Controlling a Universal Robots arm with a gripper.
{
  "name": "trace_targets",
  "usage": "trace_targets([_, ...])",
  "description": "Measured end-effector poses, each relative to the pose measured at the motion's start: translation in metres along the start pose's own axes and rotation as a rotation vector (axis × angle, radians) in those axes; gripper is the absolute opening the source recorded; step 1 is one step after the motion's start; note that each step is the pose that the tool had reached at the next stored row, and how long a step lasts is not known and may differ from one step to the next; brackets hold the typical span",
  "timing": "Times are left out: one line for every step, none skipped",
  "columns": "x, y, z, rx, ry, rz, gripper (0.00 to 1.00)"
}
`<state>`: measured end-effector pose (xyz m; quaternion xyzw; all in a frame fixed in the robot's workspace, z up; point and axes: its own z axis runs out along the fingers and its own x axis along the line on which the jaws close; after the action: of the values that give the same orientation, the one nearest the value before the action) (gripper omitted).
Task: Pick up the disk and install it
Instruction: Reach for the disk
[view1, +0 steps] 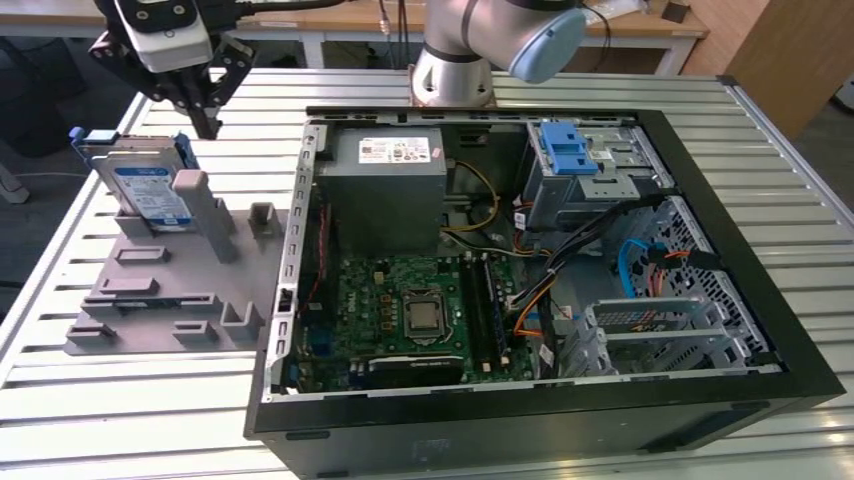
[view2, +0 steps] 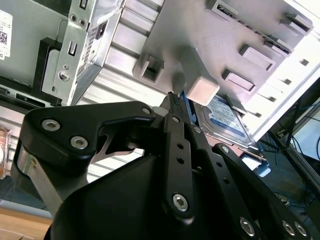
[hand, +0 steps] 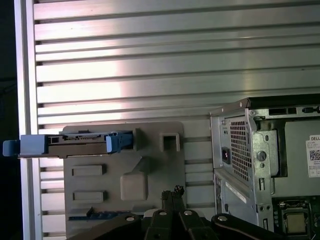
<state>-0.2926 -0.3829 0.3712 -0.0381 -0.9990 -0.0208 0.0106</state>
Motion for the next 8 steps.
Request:
trace_targets([0.0014,0.0002,0.0001,0.0,0.0,0.0,0.11])
trace_targets([0.0029,0.0004,0.0002,0.0,0.0,0.0,0.11])
trace_targets([0.0043,0.0006,0.0003,0.0,-0.0001,0.0,0.11])
trace_targets([0.0059,0.0009,0.0004,0.0,0.0,0.0,0.11])
trace_targets([0.0077,0.0014,0.0005,0.0,0.0,0.0,0.11])
trace_targets([0.0096,0.002,0.0007,0.0,0.0,0.0,0.11])
trace_targets([0.0117,0.0026,0.0008,0.0,0.0,0.0,0.11])
trace_targets([0.0138,0.0033,0.001,0.0,-0.0001,0.001,0.11])
